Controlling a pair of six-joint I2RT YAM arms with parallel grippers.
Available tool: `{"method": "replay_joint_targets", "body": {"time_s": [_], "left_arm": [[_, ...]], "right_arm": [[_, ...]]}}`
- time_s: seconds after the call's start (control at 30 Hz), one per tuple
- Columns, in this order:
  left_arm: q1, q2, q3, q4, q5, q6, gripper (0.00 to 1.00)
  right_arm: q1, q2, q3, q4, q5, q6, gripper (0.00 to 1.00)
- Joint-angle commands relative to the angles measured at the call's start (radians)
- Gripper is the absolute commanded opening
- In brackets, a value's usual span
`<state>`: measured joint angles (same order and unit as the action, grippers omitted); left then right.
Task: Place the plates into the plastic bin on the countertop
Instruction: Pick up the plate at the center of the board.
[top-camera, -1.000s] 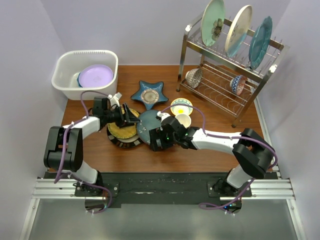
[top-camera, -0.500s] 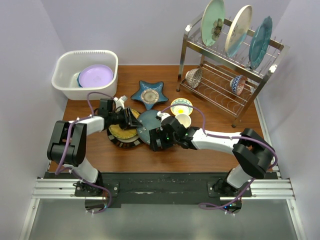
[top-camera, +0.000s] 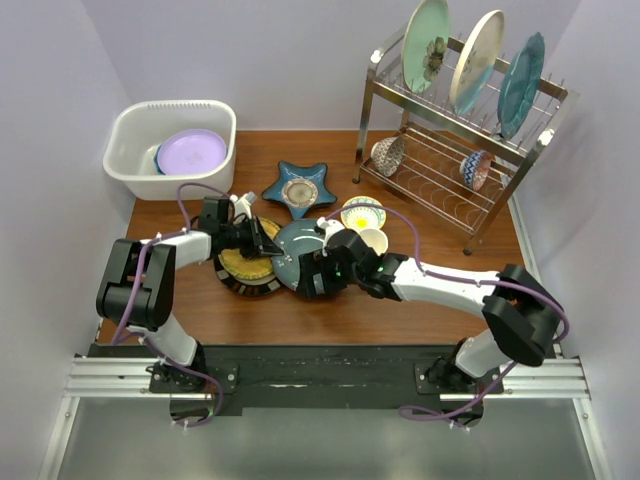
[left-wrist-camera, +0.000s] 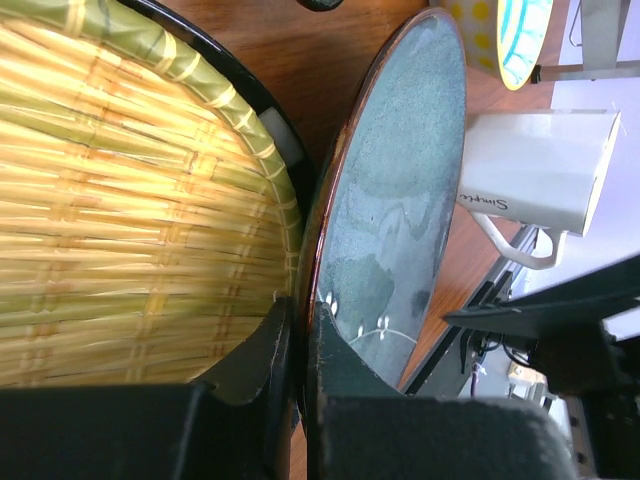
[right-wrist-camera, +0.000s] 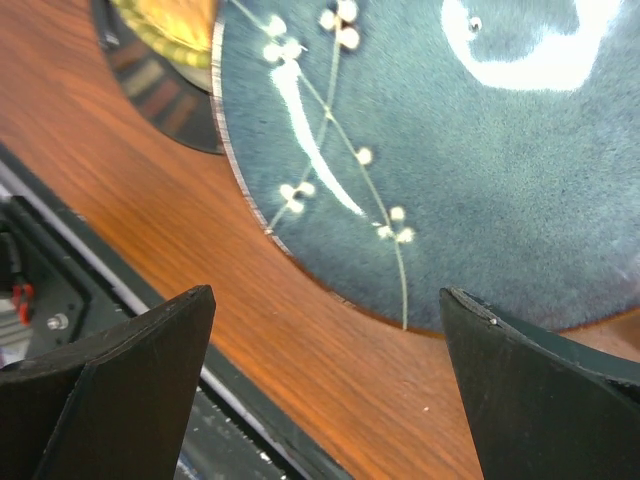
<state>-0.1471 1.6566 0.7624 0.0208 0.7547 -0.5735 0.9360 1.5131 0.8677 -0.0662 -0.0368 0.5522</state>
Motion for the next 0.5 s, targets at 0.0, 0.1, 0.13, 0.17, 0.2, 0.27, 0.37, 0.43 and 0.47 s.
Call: {"method": "replay_joint_targets", "body": {"time_s": [0.0, 0.1, 0.13, 0.17, 0.2, 0.27, 0.37, 0.43, 0.47], "left_arm": [[0.001, -0.044, 0.061, 0.034, 0.02, -0.017, 0.0], [0.001, -0.052, 0.072, 0.03, 0.017, -0.019, 0.0], [0.001, -0.057, 0.075, 0.027, 0.012, -0.02, 0.0], [0.001, -0.064, 0.078, 0.024, 0.012, -0.023, 0.0], [0.001, -0.066, 0.084, 0.021, 0.011, -0.023, 0.0], [0.003, -0.08, 0.092, 0.018, 0.005, -0.026, 0.0], [0.004, -0.092, 0.103, 0.018, 0.005, -0.037, 0.0], [0.007, -0.1, 0.109, 0.016, 0.009, -0.038, 0.0], [0.007, -0.1, 0.115, 0.016, 0.009, -0.042, 0.0]], "right_arm": [[0.004, -0.077, -0.007, 0.029, 0.008, -0.02, 0.99], [0.004, -0.091, -0.009, 0.026, 0.0, -0.021, 0.99], [0.004, -0.093, -0.013, 0.031, -0.002, -0.02, 0.99], [0.004, -0.094, -0.013, 0.029, -0.003, -0.021, 0.99], [0.004, -0.097, -0.015, 0.028, -0.006, -0.021, 0.99], [0.004, -0.102, -0.019, 0.031, -0.011, -0.021, 0.99], [0.004, -0.119, -0.024, 0.032, -0.012, -0.023, 0.99], [0.004, -0.132, -0.029, 0.032, -0.015, -0.023, 0.99], [0.004, -0.137, -0.03, 0.032, -0.015, -0.023, 0.99]]}}
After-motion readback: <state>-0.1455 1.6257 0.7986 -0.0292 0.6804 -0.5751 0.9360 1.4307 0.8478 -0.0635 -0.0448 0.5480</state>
